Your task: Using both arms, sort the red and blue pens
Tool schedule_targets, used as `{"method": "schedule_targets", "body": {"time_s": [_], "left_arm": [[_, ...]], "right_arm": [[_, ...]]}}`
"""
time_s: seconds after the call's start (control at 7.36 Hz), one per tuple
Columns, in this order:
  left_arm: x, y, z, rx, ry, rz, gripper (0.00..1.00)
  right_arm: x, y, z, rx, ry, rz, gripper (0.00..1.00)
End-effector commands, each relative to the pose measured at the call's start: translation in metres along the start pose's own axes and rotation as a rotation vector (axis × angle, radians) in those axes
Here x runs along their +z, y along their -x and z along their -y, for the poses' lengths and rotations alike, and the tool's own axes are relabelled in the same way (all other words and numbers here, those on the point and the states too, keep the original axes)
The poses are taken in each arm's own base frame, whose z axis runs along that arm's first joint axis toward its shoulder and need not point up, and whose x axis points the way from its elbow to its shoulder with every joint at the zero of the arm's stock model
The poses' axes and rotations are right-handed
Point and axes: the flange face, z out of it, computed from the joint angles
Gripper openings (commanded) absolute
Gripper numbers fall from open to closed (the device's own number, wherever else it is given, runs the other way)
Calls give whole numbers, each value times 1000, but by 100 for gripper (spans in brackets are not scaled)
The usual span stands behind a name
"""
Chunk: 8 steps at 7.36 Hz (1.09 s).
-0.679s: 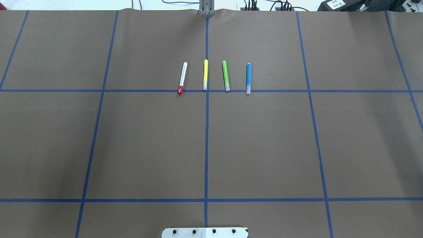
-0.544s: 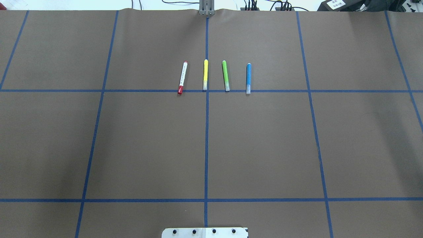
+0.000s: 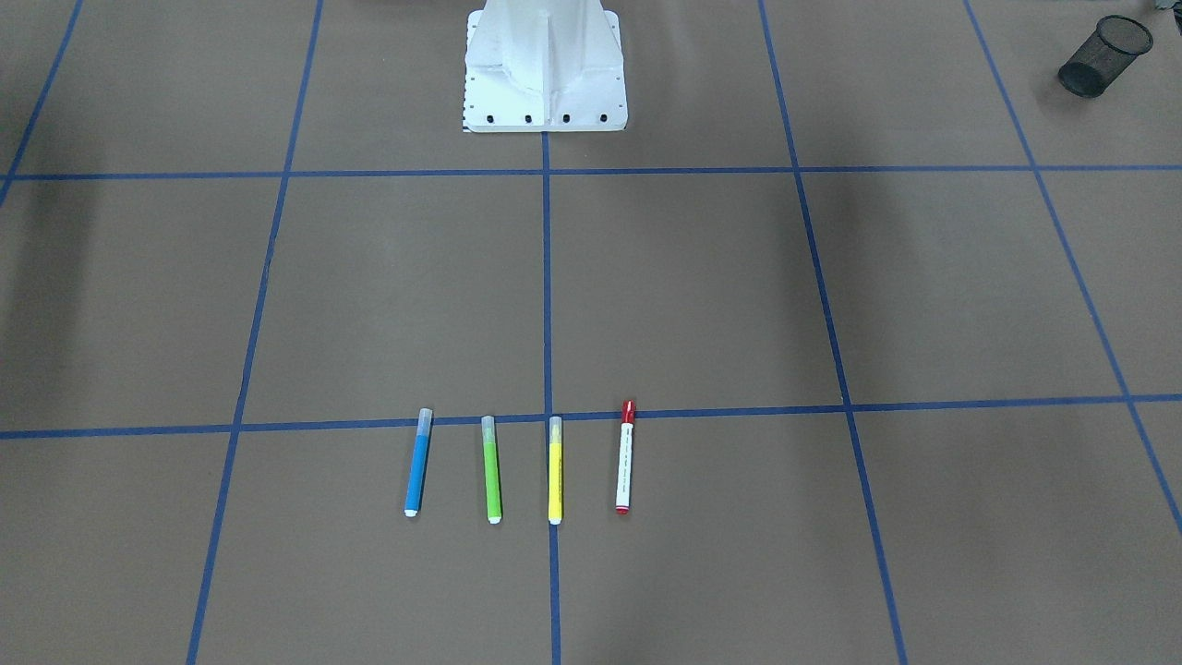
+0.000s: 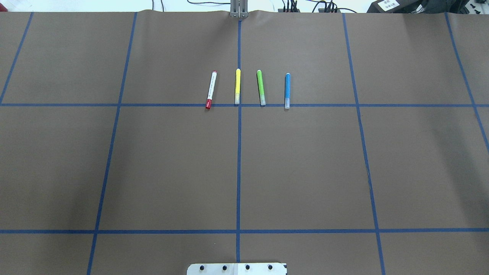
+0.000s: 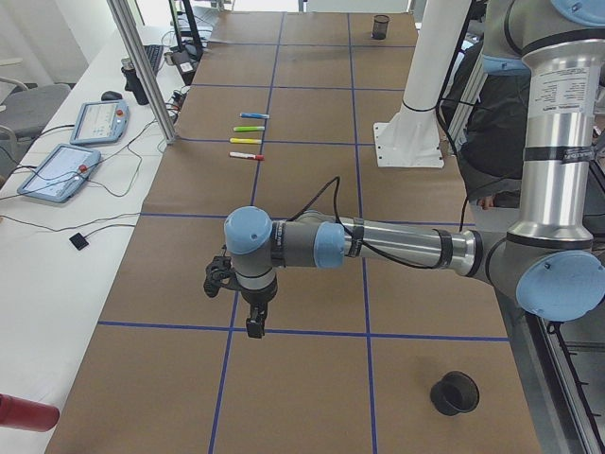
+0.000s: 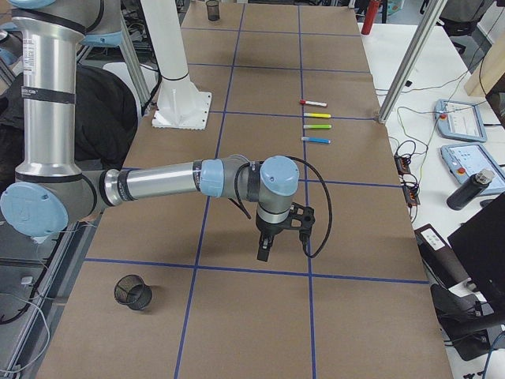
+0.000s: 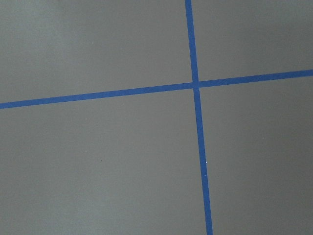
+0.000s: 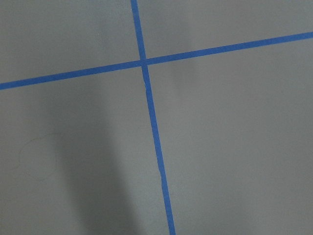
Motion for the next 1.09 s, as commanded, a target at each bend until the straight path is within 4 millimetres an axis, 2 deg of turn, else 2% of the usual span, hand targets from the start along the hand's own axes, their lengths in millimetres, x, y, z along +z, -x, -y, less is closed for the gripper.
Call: {"method": "schedule_targets", "body": {"time_s": [0.0, 0.54, 0.95], "left_arm": [[-2, -2, 0, 1, -2, -3, 100], [-2, -2, 1, 1, -1, -3, 100], [-10, -9, 10, 10, -13, -1, 100]], "right_arm": [[-3, 3, 2, -5, -6, 1, 100], [-5, 5, 1, -10, -12, 3, 100], [-7, 7, 4, -5, -16, 5, 100]]}}
